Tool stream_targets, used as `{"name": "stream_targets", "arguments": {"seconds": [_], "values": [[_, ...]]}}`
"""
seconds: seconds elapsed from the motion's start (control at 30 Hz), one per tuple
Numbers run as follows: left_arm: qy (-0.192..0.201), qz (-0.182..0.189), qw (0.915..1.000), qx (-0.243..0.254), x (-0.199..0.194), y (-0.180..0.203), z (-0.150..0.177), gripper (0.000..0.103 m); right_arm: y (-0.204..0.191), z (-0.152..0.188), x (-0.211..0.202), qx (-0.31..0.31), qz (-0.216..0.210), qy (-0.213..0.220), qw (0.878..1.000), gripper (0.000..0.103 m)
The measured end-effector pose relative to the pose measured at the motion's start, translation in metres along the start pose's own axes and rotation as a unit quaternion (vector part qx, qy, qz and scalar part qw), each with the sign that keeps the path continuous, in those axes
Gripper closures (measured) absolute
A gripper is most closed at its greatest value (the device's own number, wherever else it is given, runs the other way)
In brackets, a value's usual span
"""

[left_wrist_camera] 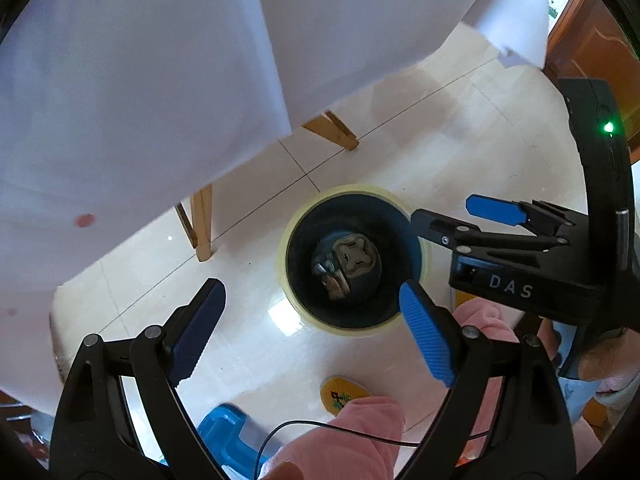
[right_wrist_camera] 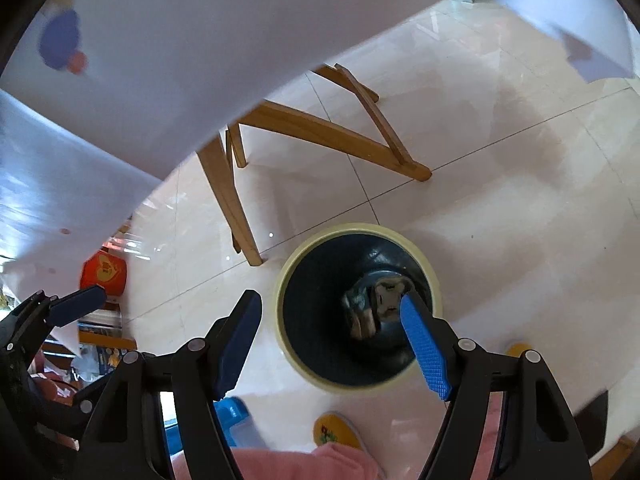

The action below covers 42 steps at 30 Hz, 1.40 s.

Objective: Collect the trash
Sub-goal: 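Raise both open tools back up toward the table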

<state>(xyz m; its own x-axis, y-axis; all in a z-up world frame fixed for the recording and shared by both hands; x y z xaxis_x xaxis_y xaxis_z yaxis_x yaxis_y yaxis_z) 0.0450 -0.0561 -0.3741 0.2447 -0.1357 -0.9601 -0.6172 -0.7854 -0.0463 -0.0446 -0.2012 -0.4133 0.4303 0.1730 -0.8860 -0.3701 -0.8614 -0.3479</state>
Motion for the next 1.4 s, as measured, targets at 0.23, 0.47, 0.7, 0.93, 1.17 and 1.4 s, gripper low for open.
{"name": "stream_targets", "arguments": {"seconds": [0.23,0.47,0.7,0.93,1.17,1.4], "values": [[0.023,0.007,0.9996,0.013,-0.077,-0.002,-0.006,0.016,-0.022,-0.015,-0.082,-0.016,0.006,0.016,1.000,0.030],[0.085,0.003,0.9962,0.019,-0.168,-0.012,-0.028,0.016,-0.056,-0.032,-0.178,-0.032,0.014,0.071,0.997,0.030],[0.148,-0.007,0.9887,0.019,-0.254,-0.026,-0.064,0.016,-0.101,-0.055,-0.267,-0.051,0.020,0.141,0.988,0.030],[0.199,-0.020,0.9798,-0.002,-0.306,-0.045,-0.095,0.016,-0.140,-0.084,-0.322,-0.075,0.026,0.192,0.978,0.030],[0.223,-0.038,0.9733,-0.038,-0.331,-0.066,-0.124,0.016,-0.157,-0.123,-0.340,-0.089,0.026,0.193,0.977,0.030],[0.207,-0.066,0.9696,-0.112,-0.324,-0.085,-0.159,0.016,-0.137,-0.199,-0.321,-0.118,-0.016,0.164,0.979,0.030]]}}
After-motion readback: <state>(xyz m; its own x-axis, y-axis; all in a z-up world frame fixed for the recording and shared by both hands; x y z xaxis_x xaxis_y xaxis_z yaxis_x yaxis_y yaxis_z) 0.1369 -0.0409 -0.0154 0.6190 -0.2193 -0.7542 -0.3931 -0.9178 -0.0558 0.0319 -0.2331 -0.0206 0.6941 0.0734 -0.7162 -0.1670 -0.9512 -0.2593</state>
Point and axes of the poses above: each gripper's, at about its wrist camera, not at the fingertips, and x roughly the way its jaws point, y to its right, z to its underside, the point moved 1 cm from there along x, roughly the way its jaws point, and after that the axes turned 2 degrees about -x, right-handed, at the moved point
